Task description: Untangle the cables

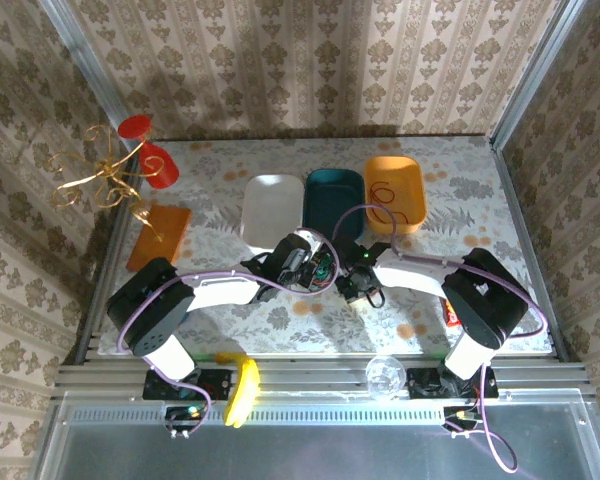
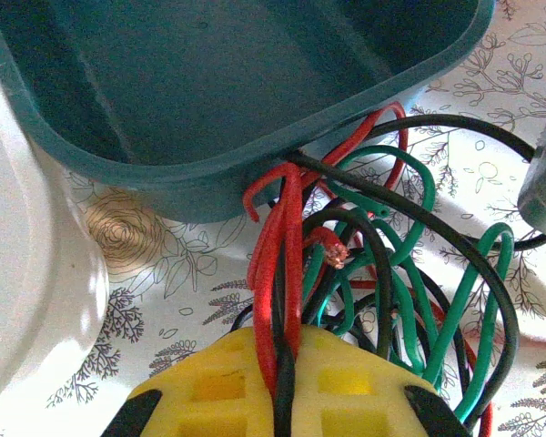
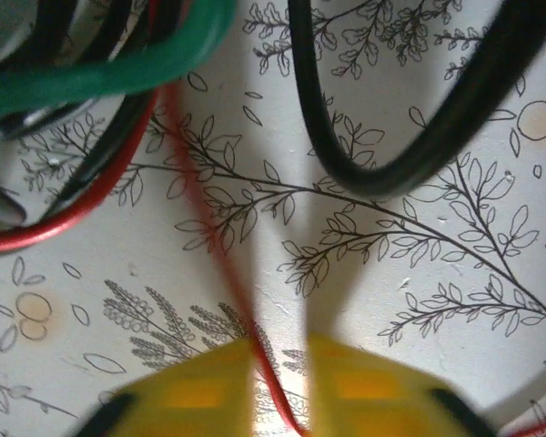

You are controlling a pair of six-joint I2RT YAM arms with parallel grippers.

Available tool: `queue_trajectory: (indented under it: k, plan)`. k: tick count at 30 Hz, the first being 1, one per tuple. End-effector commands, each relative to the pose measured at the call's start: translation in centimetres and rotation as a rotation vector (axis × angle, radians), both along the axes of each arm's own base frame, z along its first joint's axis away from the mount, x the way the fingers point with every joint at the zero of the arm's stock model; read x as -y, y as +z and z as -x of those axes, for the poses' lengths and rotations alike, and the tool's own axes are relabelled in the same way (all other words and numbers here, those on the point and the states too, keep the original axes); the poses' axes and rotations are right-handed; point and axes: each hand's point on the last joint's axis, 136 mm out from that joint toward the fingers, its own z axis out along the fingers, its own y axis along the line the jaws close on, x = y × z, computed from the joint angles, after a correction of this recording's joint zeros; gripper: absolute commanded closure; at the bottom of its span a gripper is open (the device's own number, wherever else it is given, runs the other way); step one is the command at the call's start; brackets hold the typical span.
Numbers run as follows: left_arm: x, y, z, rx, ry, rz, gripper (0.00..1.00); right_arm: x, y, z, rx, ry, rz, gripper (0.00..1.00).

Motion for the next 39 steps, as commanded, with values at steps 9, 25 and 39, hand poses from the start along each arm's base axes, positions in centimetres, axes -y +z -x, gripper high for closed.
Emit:
queue_trajectory:
  k: [9, 25, 39]
  plan:
    - [-0.2, 1.3, -0.8, -0.026, 0.026, 0.067, 1.00, 6.1, 3.1, -2.5, 0.187, -0.297, 0.010, 1.00]
    - [-1.6, -0.2, -0.5, -0.104, 0.014, 0.026, 1.00, 22.8, 11.4, -1.4, 0.468, -1.147, -0.340, 1.00]
    - [-3.7, -2.5, 0.3, -0.151, 0.044, -0.054, 1.00, 30.9, 16.4, 3.5, 0.743, -1.571, -0.381, 1.00]
